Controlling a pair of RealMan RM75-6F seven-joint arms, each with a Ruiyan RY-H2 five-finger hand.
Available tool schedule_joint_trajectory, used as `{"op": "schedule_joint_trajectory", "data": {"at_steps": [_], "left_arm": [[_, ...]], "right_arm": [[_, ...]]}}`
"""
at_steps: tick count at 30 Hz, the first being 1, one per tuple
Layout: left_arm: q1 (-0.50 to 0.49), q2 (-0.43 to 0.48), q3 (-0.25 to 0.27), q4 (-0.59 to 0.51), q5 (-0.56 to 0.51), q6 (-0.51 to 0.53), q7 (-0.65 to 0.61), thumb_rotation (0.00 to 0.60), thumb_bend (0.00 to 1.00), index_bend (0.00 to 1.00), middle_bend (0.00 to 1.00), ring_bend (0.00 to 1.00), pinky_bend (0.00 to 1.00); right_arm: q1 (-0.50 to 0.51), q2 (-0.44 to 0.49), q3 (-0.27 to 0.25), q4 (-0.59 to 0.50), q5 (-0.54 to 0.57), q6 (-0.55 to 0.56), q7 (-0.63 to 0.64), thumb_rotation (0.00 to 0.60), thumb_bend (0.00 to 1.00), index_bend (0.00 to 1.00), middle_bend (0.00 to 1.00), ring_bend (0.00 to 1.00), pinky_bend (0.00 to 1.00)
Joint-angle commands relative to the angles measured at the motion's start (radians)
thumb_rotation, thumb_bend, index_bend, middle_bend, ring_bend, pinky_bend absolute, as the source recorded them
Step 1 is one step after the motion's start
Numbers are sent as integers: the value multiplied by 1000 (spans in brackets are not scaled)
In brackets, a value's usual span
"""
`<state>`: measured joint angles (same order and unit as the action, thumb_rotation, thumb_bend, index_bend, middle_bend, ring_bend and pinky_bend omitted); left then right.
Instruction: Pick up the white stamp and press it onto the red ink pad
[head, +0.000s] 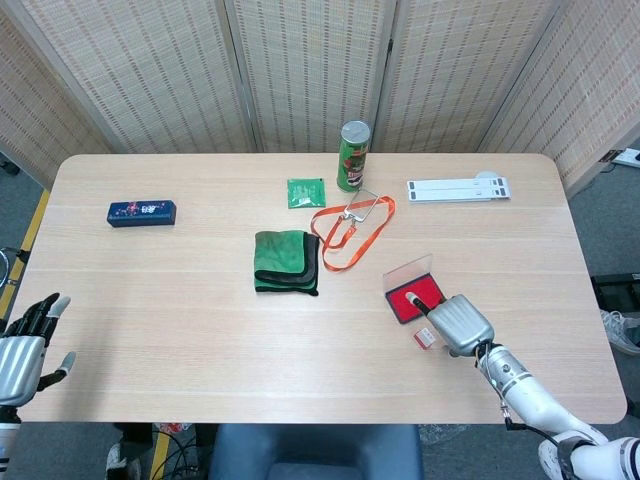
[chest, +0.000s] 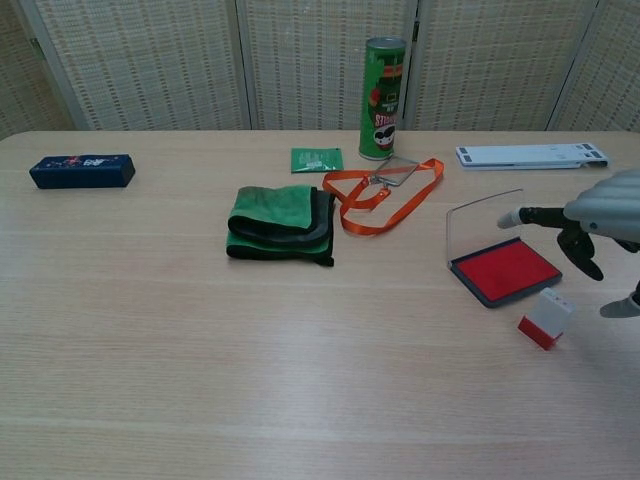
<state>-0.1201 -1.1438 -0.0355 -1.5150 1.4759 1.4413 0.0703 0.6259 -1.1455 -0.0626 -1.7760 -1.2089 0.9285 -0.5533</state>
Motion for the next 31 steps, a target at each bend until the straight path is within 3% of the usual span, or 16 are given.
{"op": "schedule_joint_trajectory", "data": {"at_steps": [1,8,15,21,31], "left_arm": [[4,1,0,-1,4,9,0,600,372,36,92,132,283],[10,3,0,-3,13,25,-5,600,372,36,92,132,282],[8,1,-2,0,12,22,-7,600,372,36,92,132,282],[7,-1,-1,3,16,23,-6,600,372,29,92,132,282],[6,6,0,4,26,25,-27,600,372,28,92,132,282]], "right_arm": [[-66,45,-7,-23,-88,98,100,600,179,0,445,355,441],[-220,7,-10,136,-205,331,312,600,192,0,247,213,289],[-342,-99,29,325,-168,495,283,600,200,0,119,100,164],[-399,-114,45,356,-142,532,299,600,201,0,48,3,73],[-440,-75,58,304,-163,540,341,600,201,0,20,0,70]]}}
